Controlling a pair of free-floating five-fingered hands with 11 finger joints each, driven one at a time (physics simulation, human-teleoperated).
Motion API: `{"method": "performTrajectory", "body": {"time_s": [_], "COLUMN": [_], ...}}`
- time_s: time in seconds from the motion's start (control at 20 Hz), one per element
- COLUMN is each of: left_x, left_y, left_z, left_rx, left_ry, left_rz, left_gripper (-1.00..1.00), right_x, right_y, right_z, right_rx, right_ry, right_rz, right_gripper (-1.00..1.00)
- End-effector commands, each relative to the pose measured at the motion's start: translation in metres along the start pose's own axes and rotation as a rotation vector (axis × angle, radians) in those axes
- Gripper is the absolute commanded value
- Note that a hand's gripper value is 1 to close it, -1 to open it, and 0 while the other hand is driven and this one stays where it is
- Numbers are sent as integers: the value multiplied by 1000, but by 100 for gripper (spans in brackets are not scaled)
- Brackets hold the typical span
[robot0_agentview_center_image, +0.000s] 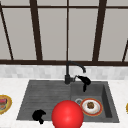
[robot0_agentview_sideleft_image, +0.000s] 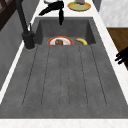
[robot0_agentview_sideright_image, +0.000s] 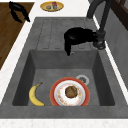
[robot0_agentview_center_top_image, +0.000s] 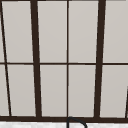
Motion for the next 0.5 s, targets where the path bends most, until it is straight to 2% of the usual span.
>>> {"method": "performTrajectory", "body": {"time_s": [0.0,0.2,0.3,0.35,0.4,0.45], "left_x": [0,0,0,0,0,0], "left_y": [0,0,0,0,0,0], "left_z": [0,0,0,0,0,0], "left_rx": [0,0,0,0,0,0], "left_ry": [0,0,0,0,0,0], "left_rz": [0,0,0,0,0,0], "left_gripper": [0,0,0,0,0,0], "right_x": [14,34,35,36,34,31], "right_y": [-20,-37,-25,-20,-13,-7], "right_z": [-3,-11,-35,-44,-49,-56], "right_rx": [-40,-62,-19,-10,-18,-14], "right_ry": [-50,-47,-17,-7,0,8], "right_rz": [26,40,11,11,-14,-5], "right_gripper": [-100,-100,-100,-100,-100,-100]}}
